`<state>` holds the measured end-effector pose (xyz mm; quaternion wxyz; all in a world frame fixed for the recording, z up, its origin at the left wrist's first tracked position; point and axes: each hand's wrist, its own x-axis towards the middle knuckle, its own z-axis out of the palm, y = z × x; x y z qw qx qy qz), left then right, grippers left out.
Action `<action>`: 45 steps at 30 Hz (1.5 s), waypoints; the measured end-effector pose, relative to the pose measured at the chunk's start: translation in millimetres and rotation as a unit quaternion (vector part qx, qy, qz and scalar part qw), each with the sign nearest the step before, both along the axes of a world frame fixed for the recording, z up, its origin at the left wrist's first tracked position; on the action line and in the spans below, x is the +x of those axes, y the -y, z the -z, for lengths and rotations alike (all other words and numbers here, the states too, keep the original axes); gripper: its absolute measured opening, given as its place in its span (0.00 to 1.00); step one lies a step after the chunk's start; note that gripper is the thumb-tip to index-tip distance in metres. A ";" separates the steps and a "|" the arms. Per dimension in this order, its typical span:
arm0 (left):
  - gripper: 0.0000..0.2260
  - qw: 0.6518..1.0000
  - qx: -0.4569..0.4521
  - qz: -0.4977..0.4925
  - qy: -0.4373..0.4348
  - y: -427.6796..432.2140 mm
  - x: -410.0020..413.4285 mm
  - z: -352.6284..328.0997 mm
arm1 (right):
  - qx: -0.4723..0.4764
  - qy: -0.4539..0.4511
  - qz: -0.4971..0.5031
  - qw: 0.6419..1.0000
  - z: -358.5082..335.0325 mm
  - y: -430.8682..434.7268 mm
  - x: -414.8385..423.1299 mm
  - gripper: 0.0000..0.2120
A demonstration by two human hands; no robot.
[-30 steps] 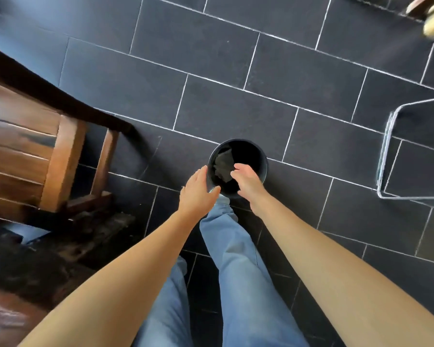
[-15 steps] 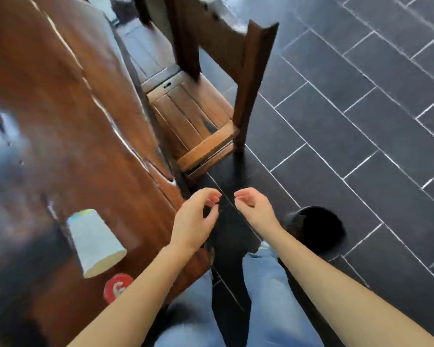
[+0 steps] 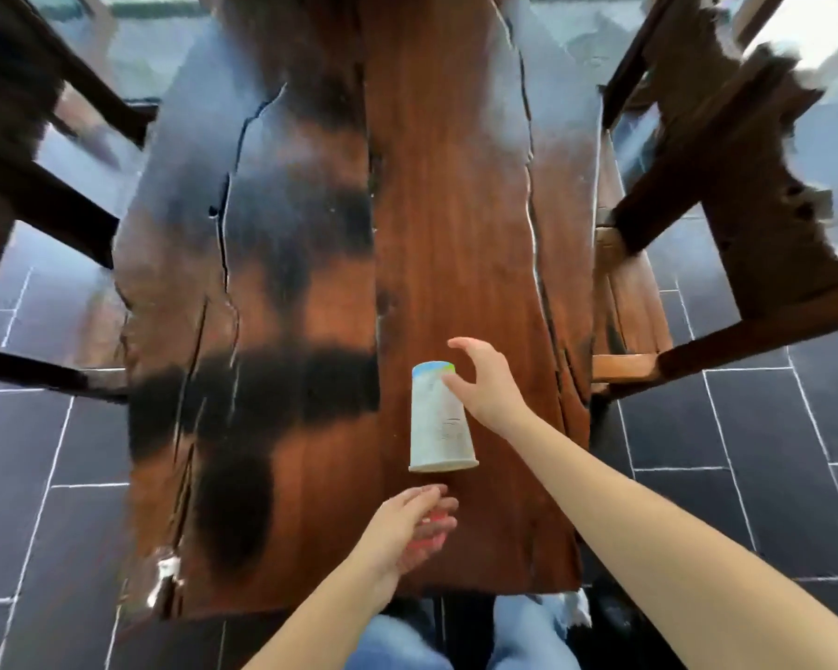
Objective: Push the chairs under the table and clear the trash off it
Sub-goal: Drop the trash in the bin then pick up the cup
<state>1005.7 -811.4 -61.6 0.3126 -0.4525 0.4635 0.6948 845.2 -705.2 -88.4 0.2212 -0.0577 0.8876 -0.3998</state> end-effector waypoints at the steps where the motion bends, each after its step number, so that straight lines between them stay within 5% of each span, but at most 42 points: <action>1: 0.08 1.000 0.009 -0.027 0.000 3.3 -2.0 -0.3 | 0.009 0.001 -0.003 1.000 1.7 9.5 -4.2 0.22; 8: 0.07 0.999 -0.042 -0.024 -0.018 -2.3 -20.1 -1.4 | 0.037 0.049 0.030 0.998 19.4 2.5 16.1 0.20; 14: 0.08 0.955 -0.245 0.094 -0.135 -22.2 -18.3 12.7 | -0.046 0.115 0.166 0.978 22.2 -59.3 43.7 0.11; 20: 0.10 0.847 -0.399 0.239 -0.258 -70.5 -25.1 8.7 | -0.149 0.134 0.322 0.925 21.6 -150.1 94.3 0.09; 23: 0.07 0.784 -0.391 0.337 -0.346 -115.6 -29.9 5.6 | -0.177 0.135 0.385 0.896 18.1 -210.0 131.2 0.06; 29: 0.07 0.581 -0.334 0.593 -0.446 -251.2 -15.8 26.1 | -0.171 0.160 0.526 0.818 33.2 -339.7 234.7 0.03; 33: 0.07 0.506 -0.291 0.687 -0.432 -343.3 6.5 48.4 | -0.187 0.179 0.609 0.749 55.4 -395.4 300.0 0.07; 37: 0.08 0.490 -0.247 0.740 -0.388 -418.8 24.8 85.8 | -0.216 0.207 0.699 0.650 84.2 -436.7 344.6 0.09; 40: 0.08 0.513 -0.219 0.746 -0.365 -465.9 36.9 109.4 | -0.249 0.239 0.733 0.586 107.2 -462.7 364.7 0.13; 45: 0.21 0.537 -0.171 0.782 -0.267 -517.1 47.1 151.9 | -0.316 0.267 0.739 0.532 135.2 -488.1 371.7 0.16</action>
